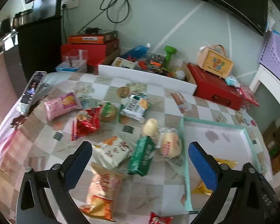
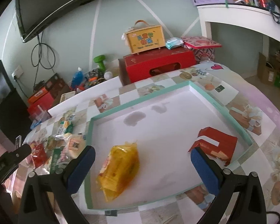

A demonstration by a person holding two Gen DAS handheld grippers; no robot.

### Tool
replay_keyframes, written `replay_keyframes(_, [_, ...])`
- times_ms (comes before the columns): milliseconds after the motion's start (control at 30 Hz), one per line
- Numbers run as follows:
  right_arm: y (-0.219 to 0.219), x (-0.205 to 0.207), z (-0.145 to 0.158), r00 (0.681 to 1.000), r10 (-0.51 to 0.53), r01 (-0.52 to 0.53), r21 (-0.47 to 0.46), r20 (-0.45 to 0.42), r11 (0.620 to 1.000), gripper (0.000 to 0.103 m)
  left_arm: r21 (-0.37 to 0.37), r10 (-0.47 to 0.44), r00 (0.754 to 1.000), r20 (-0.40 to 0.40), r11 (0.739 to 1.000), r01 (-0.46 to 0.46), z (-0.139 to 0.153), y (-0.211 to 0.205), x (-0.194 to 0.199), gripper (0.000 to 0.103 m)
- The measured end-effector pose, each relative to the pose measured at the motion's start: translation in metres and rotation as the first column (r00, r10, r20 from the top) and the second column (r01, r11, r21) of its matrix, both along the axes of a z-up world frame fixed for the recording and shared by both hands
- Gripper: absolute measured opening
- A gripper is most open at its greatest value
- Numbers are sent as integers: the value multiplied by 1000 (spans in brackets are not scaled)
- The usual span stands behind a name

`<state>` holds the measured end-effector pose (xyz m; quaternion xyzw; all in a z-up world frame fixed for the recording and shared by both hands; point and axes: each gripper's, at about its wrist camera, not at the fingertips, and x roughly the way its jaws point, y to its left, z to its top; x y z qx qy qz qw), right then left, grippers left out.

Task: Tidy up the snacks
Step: 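Move both tools back toward the snacks on the table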

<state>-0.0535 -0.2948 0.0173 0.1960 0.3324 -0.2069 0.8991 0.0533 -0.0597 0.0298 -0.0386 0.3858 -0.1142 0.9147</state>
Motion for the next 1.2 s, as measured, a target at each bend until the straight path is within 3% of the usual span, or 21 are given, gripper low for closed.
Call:
replay_keyframes(333, [38,3,8,997,69,-71,-69,-28,995,103,107,60,998,-23,993,-58,-5,32,-6,102])
replay_keyframes(500, [59,3,13,993,109,-115,-143,-52,983,103,103,105,994,-33,989,-102,-5,54,-8,102])
replay_keyframes(800, [88,5,3,973,200,-208,-68,-117,976,103,44,141,987,-81,989,-138,-12,78,-15,102])
replay_keyframes(1200, [121,6,-23,929,253,-240,81,-270,967,103,127,94,978,-189,989,-71,-39,72,-16,102])
